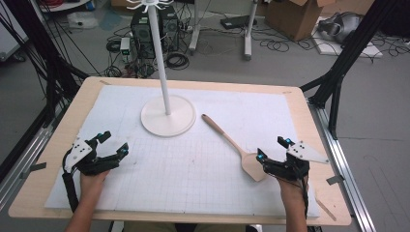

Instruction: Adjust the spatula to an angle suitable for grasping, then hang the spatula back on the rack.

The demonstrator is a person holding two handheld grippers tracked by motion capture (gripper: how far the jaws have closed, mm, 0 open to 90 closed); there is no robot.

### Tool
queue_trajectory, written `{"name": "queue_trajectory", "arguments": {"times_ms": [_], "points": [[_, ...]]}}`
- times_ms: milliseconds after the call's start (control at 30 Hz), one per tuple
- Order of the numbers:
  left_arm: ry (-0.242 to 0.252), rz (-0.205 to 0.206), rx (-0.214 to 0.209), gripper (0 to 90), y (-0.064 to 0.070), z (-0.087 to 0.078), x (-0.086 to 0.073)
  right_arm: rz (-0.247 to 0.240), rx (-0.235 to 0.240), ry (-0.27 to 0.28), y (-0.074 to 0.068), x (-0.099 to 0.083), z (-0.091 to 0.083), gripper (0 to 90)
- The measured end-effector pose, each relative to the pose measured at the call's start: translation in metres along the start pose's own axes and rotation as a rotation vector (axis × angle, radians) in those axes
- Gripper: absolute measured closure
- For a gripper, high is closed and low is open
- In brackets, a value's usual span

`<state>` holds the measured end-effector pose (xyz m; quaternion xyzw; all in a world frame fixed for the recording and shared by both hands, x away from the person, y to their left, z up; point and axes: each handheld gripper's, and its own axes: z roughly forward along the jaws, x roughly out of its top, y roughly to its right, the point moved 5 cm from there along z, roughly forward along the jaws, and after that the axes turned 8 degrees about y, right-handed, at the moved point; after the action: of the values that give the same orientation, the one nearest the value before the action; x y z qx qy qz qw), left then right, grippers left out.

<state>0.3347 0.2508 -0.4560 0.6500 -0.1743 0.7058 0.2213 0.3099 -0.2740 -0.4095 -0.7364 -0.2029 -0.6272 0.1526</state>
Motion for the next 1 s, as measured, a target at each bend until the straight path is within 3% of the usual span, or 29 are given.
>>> {"name": "queue_trajectory", "arguments": {"times_ms": [233, 433, 600, 633, 833, 967, 1000], "points": [[0.009, 0.004, 0.000, 16.1, 0.001, -0.001, 0.000, -0.031, 0.035, -0.008, -0.012, 0.009, 0.022, 14.7], [0.011, 0.001, -0.001, 16.1, 0.001, 0.000, 0.000, -0.037, 0.050, -0.029, -0.017, 0.014, 0.029, 14.6], [0.011, 0.001, -0.001, 16.1, 0.000, 0.000, 0.000, -0.077, 0.089, -0.105, -0.025, 0.019, 0.048, 14.7], [0.014, -0.002, 0.000, 16.1, 0.001, 0.000, 0.000, -0.100, 0.105, -0.146, -0.027, 0.019, 0.058, 14.7], [0.012, 0.004, 0.002, 16.2, 0.001, 0.000, 0.000, -0.088, 0.151, -0.212, -0.034, 0.016, 0.083, 15.3], [0.010, 0.004, 0.004, 16.2, 0.001, 0.000, 0.000, -0.105, 0.186, -0.275, -0.037, 0.010, 0.101, 18.8], [0.007, 0.005, 0.004, 16.3, 0.001, 0.000, 0.000, -0.111, 0.196, -0.315, -0.038, 0.004, 0.108, 19.7]]}}
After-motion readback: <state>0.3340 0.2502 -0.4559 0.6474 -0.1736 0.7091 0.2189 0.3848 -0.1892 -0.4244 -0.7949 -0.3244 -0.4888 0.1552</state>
